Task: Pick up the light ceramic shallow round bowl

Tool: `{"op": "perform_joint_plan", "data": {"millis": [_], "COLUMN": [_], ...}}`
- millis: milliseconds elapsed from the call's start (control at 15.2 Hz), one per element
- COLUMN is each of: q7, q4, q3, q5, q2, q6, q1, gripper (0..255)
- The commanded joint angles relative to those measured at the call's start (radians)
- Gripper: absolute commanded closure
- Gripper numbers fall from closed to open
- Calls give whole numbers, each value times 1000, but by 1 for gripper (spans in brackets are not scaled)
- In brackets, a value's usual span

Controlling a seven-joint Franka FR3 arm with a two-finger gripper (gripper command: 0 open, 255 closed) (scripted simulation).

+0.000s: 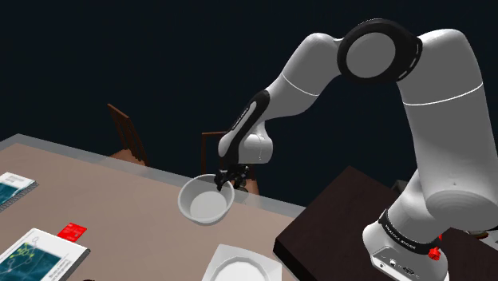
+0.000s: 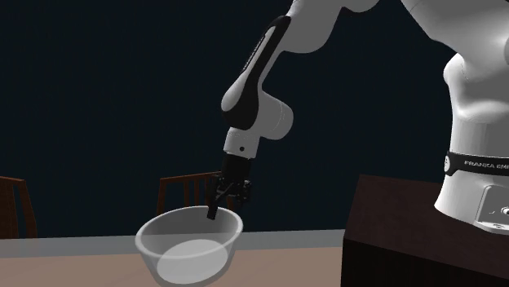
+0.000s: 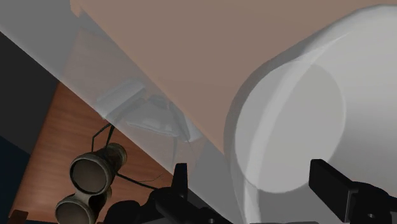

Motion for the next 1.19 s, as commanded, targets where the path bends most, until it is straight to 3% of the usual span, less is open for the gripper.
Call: {"op": "perform_joint_plan", "data": {"millis": [0,66,132,726,1122], "q7": [-9,-9,-8,-9,36], "q4": [12,12,12,12,-23], "q3": [5,5,5,5,-23], "q5": [4,4,3,4,-20], "q2": [22,22,22,22,-64], "q6": [11,11,10,11,-41], "q1": [-4,-4,-4,-4,19], "gripper": [0,0,255,255,255]}}
